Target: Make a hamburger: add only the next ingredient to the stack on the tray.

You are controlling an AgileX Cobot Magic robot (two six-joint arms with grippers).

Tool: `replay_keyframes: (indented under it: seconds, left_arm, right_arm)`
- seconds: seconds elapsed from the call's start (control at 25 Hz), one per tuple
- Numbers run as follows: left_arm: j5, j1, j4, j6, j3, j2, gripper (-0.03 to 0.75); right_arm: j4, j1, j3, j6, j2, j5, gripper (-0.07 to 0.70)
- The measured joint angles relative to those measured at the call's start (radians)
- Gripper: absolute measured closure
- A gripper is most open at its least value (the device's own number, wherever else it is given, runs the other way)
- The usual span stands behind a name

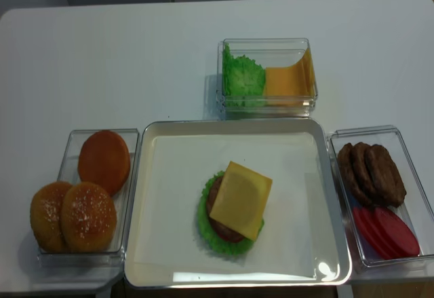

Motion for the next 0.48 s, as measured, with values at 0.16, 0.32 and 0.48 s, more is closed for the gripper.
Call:
replay_keyframes:
  seconds: [0.16,0.32,0.48]
  left_arm:
    - [0.000,0.000,0.000,0.000,0.000,0.000,0.304]
    - [0.000,0.000,0.000,0.000,0.000,0.000,0.304]
    - [0.000,0.000,0.000,0.000,0.000,0.000,0.304]
  right_arm:
    - [0.017,0.000,0.004,-0.020,-0.174,0.012,0.209]
    - [0.099,0.000,0.004,-0.088,-0.329,0.018,0.209]
    - [0.133,0.000,0.004,-0.147,-0.450,0.024,0.209]
